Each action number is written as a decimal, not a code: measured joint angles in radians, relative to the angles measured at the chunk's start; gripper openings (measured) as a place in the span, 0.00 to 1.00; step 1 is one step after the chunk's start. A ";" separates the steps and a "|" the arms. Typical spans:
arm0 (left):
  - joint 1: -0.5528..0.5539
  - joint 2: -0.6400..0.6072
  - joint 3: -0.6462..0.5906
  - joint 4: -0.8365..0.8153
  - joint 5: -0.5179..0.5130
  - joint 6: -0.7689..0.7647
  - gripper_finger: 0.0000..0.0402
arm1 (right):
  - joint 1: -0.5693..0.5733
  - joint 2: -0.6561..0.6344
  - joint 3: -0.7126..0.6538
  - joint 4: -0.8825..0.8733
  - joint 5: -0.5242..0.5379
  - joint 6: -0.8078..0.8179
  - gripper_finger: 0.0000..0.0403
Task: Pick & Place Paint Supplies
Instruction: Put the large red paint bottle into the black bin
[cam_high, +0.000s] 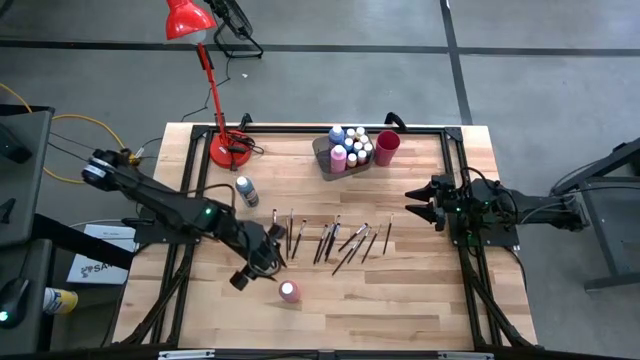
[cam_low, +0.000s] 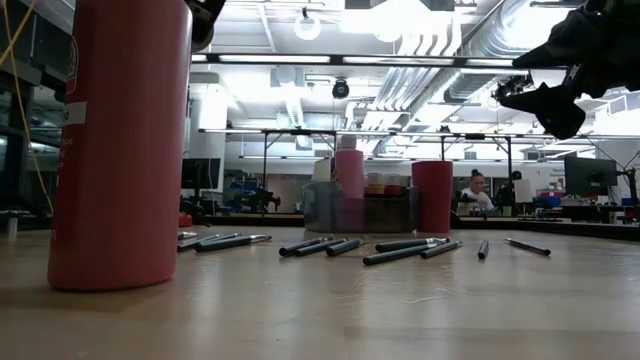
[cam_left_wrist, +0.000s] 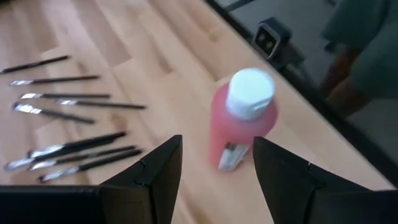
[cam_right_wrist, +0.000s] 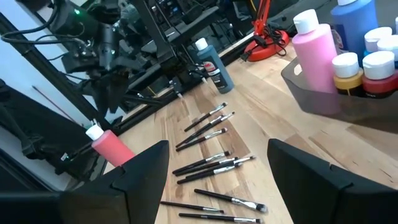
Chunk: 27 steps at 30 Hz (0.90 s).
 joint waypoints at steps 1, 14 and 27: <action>-0.002 0.008 0.000 0.019 0.016 -0.005 0.47 | 0.000 0.000 0.000 0.000 0.000 0.000 0.66; -0.039 0.064 0.000 0.109 0.014 -0.018 0.58 | 0.000 0.000 0.000 -0.001 0.000 0.000 0.66; -0.066 0.119 0.000 0.179 0.048 -0.037 0.67 | 0.000 0.000 0.000 -0.001 0.000 0.000 0.66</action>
